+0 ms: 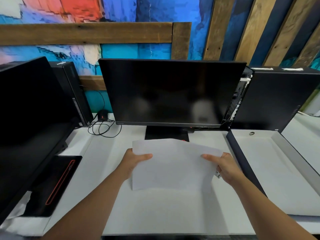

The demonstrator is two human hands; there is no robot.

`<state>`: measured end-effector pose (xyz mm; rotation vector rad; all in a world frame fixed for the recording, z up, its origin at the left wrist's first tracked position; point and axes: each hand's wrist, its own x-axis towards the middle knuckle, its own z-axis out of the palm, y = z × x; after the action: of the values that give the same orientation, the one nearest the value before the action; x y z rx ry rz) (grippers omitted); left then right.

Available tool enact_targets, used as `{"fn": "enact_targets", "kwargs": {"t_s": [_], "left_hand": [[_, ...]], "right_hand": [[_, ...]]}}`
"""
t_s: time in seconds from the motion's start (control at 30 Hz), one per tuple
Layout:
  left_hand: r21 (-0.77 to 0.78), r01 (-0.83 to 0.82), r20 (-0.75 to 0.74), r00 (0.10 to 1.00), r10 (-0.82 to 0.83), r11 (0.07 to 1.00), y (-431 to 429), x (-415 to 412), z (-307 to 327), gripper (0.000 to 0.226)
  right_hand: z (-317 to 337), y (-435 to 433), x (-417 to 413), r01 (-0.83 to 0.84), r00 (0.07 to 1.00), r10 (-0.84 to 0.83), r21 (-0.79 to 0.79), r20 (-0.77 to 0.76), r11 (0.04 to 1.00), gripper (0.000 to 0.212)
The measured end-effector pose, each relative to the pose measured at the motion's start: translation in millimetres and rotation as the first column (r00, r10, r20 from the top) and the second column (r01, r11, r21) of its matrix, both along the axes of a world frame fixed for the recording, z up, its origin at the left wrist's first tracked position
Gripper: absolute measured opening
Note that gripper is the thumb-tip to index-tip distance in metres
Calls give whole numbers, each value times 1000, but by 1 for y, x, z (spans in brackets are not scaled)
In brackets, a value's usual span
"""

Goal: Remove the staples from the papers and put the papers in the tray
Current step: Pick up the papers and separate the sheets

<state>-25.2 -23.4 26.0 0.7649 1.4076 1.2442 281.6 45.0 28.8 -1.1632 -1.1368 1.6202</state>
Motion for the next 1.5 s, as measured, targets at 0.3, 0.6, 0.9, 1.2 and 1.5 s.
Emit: {"fn": "enact_targets", "kwargs": {"t_s": [0.3, 0.6, 0.9, 1.2, 1.5], "left_hand": [[19, -54, 8, 999, 54, 998, 0, -4, -5, 41], [20, -54, 22, 998, 53, 998, 3, -7, -9, 53], [-14, -51, 27, 998, 51, 999, 6, -3, -17, 48], [-35, -39, 5, 999, 39, 999, 9, -3, -20, 35], [-61, 97, -113, 988, -104, 993, 22, -21, 5, 25]], "right_hand": [[5, 1, 0, -1, 1000, 1, 67, 1, 998, 24], [2, 3, 1, -10, 1000, 9, 55, 15, 998, 22], [-3, -1, -1, -1, 999, 0, 12, 42, 1000, 17], [-8, 6, -3, 43, 986, -45, 16, 161, 999, 11], [8, 32, 8, -134, 901, 132, -23, 412, 991, 22]]}}
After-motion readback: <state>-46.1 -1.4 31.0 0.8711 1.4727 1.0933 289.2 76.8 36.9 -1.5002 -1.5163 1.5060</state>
